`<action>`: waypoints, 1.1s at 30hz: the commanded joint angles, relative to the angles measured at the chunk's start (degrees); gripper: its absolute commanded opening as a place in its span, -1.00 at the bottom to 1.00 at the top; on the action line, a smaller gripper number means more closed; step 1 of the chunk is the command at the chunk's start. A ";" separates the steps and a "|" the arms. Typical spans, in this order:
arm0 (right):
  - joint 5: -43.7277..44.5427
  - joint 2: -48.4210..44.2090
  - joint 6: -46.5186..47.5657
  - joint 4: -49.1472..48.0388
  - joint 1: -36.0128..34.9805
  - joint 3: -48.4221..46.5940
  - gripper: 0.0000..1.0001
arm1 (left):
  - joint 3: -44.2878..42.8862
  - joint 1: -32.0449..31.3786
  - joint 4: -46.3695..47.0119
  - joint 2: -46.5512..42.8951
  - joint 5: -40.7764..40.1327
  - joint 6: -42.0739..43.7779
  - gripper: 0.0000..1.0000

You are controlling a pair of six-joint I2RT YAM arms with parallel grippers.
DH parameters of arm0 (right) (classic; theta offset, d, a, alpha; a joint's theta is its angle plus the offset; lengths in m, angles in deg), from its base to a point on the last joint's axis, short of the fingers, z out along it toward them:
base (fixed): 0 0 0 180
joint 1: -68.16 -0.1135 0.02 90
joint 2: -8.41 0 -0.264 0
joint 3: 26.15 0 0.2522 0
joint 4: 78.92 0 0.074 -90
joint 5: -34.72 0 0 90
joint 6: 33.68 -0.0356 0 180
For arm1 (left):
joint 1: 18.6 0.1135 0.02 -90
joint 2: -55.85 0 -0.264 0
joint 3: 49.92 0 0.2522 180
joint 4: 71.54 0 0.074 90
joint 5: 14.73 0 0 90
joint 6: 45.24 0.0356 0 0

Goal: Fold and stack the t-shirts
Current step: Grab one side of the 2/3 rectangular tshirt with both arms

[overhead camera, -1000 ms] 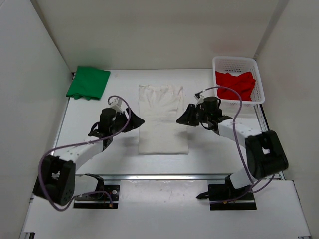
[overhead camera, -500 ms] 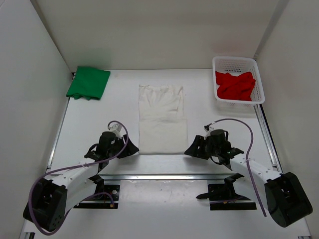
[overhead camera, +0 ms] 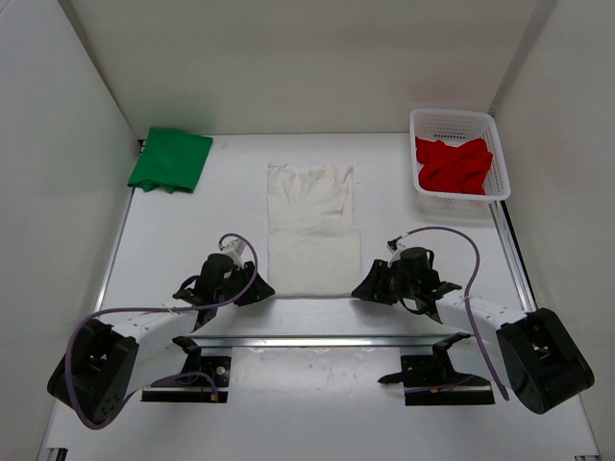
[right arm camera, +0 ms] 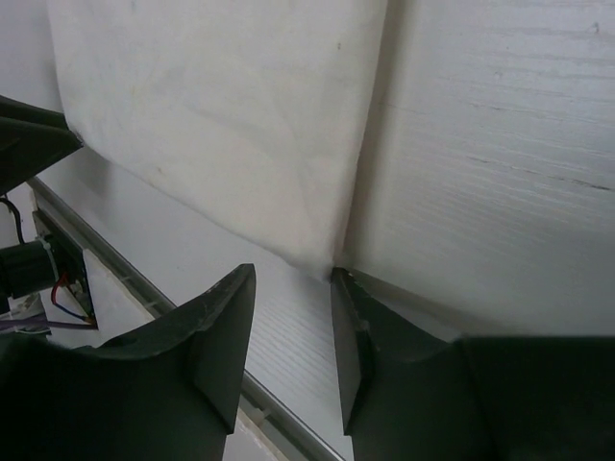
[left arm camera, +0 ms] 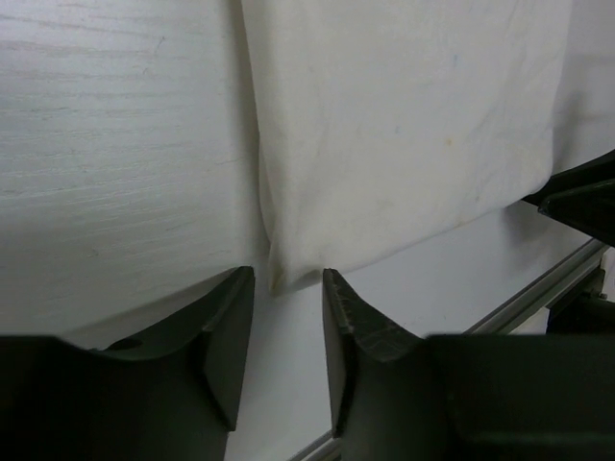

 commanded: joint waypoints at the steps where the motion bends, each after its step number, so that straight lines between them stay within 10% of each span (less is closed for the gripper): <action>1: 2.14 1.69 0.94 0.56 0.25 -0.35 -0.29 | -0.03 0.19 -1.51 0.82 0.35 0.21 -0.15; 9: 1.00 5.38 1.65 -2.07 1.31 -1.14 -0.49 | -1.52 -1.12 0.50 4.42 0.52 -0.58 -0.36; 16: 1.53 3.47 1.74 -0.76 -0.70 -1.23 -1.00 | -2.49 -1.65 -3.25 1.89 -0.79 -0.32 -1.00; 26: 12.68 -20.94 -8.97 18.39 -19.68 0.79 -1.00 | -0.91 -6.92 -29.24 -23.75 -2.38 -2.33 -1.00; 33: 10.59 -26.35 -4.89 27.10 -16.19 -9.11 -1.00 | -9.60 -0.95 -38.43 -33.83 4.20 -2.87 -1.00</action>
